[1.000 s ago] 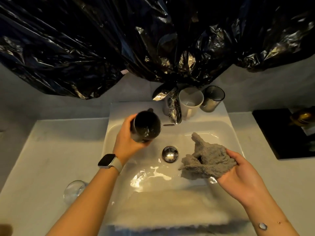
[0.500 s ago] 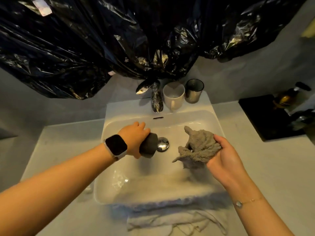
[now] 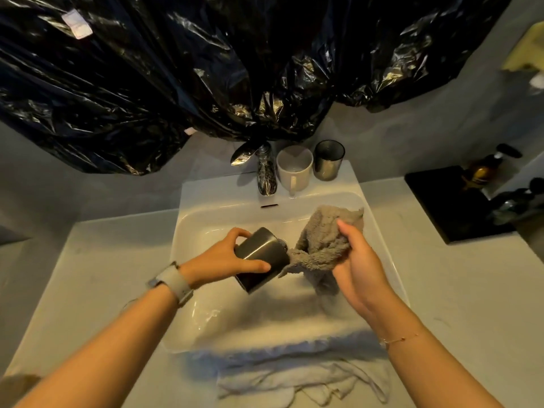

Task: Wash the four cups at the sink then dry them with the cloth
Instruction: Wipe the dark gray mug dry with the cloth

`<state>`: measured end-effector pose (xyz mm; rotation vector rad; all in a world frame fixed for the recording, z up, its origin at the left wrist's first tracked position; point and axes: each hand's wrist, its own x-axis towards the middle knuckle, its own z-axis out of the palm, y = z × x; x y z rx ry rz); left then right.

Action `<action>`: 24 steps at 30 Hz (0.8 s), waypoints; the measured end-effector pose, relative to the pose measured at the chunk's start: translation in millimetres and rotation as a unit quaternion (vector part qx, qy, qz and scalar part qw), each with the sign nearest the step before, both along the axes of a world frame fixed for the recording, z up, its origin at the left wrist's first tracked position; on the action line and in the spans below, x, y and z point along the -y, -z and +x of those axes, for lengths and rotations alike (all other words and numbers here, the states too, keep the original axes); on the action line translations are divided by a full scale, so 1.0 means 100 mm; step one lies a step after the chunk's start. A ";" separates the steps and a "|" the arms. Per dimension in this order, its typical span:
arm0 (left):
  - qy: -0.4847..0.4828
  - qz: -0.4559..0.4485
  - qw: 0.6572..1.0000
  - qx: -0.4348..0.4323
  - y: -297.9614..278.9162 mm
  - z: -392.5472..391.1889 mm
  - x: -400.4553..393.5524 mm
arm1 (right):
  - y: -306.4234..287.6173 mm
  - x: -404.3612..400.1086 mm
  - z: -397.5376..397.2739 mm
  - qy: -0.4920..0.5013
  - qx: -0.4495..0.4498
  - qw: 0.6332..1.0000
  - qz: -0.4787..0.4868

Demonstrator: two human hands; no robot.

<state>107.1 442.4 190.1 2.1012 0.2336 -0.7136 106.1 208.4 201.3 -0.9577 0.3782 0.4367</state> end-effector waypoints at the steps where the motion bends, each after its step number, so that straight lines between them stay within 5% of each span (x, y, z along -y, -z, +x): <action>1: -0.047 -0.067 0.996 -0.023 0.04 -0.07 0.05 | -0.01 -0.05 0.00 -0.038 0.013 0.997 -0.066; 4: -0.149 -0.209 0.965 -0.044 0.19 -0.25 0.17 | -0.03 -0.18 -0.04 -0.134 0.106 0.965 -0.198; 9: -0.242 -0.322 0.915 -0.034 0.33 -0.39 0.30 | 0.12 -0.22 -0.21 -0.259 0.218 0.914 -0.223; 12: -0.273 -0.328 0.904 -0.028 0.33 -0.44 0.35 | 0.17 -0.24 -0.19 -0.152 0.158 0.956 -0.196; 16: -0.292 -0.354 0.888 -0.018 0.26 -0.45 0.37 | 0.17 -0.26 -0.13 -0.058 0.175 0.962 -0.201; 20: -0.312 -0.346 0.885 -0.014 0.19 -0.39 0.37 | 0.12 -0.23 -0.10 -0.055 0.147 0.984 -0.086; 24: -0.338 -0.361 0.868 -0.041 0.17 -0.35 0.34 | 0.07 -0.19 -0.07 -0.071 0.014 0.997 0.034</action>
